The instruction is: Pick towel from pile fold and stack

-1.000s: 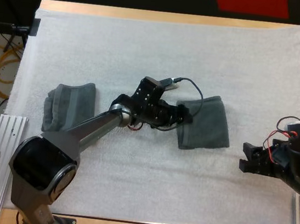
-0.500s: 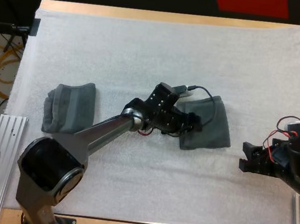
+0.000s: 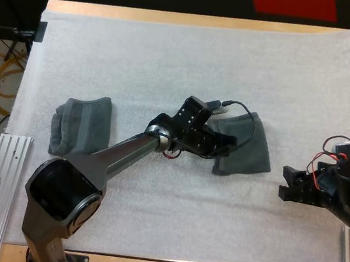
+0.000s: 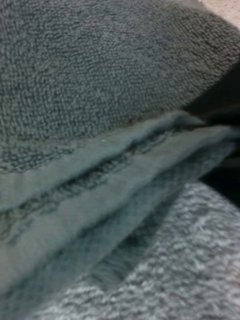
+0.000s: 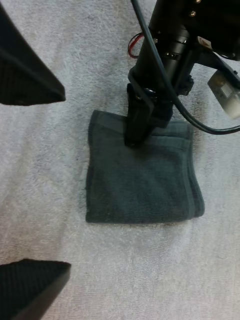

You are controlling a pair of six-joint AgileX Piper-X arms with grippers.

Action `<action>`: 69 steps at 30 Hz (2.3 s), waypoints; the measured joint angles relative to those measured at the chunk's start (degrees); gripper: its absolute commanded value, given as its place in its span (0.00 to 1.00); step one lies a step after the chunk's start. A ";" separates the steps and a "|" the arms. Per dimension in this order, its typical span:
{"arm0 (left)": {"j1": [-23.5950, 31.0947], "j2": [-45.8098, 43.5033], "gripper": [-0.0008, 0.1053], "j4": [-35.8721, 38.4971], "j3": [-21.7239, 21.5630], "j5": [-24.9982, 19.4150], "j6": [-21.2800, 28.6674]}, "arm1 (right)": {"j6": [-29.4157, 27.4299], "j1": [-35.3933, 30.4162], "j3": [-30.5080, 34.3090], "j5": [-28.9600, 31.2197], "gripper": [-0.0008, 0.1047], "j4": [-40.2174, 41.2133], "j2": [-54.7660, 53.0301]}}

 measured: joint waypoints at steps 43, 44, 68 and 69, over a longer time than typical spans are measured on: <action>40.98 -22.26 0.01 50.85 -7.64 -19.94 52.24 | 7.36 0.00 0.00 -23.25 0.60 -15.74 15.37; 41.47 -21.90 0.01 50.84 -7.64 -19.94 52.23 | 7.36 0.00 0.00 -23.25 0.60 -15.81 15.37; 44.04 -15.71 0.39 49.49 -7.64 -31.76 57.39 | 8.71 0.00 0.00 -27.88 0.60 -20.07 15.37; 44.04 -15.71 0.39 49.49 -7.64 -32.74 57.39 | 8.71 0.00 0.00 -27.88 0.60 -20.07 15.37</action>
